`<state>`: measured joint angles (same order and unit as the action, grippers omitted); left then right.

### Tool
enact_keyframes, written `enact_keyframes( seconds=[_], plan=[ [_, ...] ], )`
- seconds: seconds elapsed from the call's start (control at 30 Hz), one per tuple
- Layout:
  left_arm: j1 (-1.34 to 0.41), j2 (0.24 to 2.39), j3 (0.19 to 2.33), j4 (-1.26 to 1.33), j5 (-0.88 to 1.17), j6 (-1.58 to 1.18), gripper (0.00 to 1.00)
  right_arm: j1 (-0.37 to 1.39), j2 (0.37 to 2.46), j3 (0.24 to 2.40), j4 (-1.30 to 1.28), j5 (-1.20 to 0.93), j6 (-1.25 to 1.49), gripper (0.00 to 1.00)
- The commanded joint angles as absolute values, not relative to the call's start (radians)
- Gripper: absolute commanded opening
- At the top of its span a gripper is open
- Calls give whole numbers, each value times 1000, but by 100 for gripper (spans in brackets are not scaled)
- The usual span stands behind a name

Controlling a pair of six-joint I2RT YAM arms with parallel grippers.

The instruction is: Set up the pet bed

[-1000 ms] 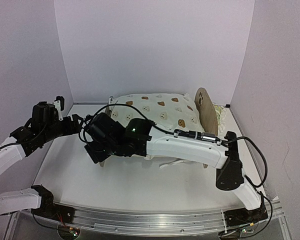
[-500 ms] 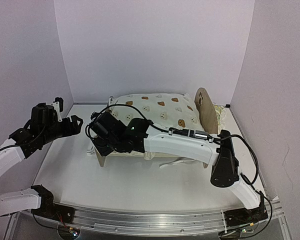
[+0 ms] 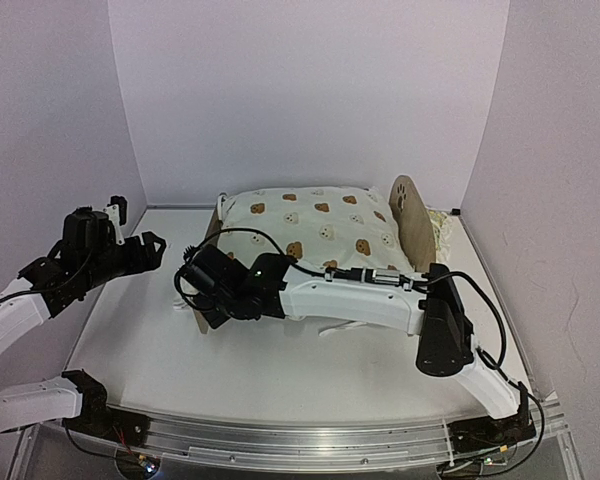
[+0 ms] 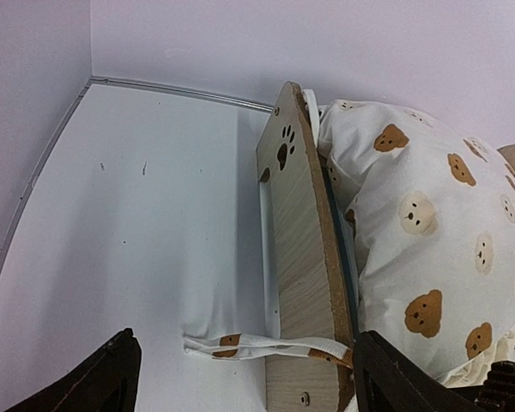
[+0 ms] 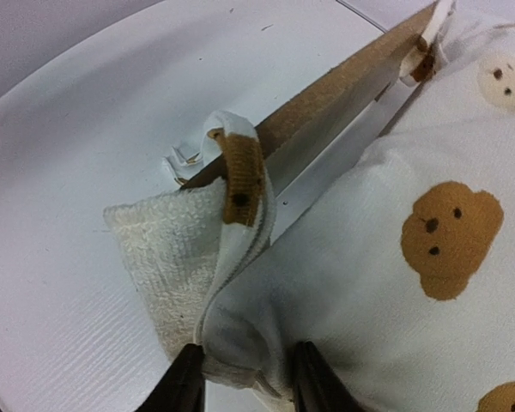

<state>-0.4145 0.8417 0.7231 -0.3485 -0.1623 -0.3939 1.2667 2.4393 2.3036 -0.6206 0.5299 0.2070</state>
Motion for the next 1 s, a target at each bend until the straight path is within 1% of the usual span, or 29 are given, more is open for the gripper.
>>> enact_keyframes(
  seconds=[0.0, 0.1, 0.2, 0.23, 0.57, 0.83, 0.97],
  plan=[
    [-416, 831, 722, -323, -180, -396, 87, 1272, 2455, 2286, -592, 576, 193, 29],
    [-416, 837, 726, -326, -174, -388, 85, 1272, 2439, 2275, -581, 609, 168, 18],
    [-416, 848, 742, -336, -161, -378, 84, 1272, 2412, 2263, -567, 645, 139, 3],
    [-416, 853, 748, -339, -154, -374, 84, 1271, 2398, 2259, -561, 655, 130, 1],
    [-417, 936, 849, -367, -92, -349, 81, 1244, 2276, 2255, -468, 757, -26, 0],
    [-435, 1011, 959, -374, -18, -310, 79, 1180, 2188, 2259, -399, 787, -114, 0],
    [-452, 1055, 1005, -382, 21, -294, 79, 1153, 2135, 2212, -375, 790, -129, 0]
  ],
)
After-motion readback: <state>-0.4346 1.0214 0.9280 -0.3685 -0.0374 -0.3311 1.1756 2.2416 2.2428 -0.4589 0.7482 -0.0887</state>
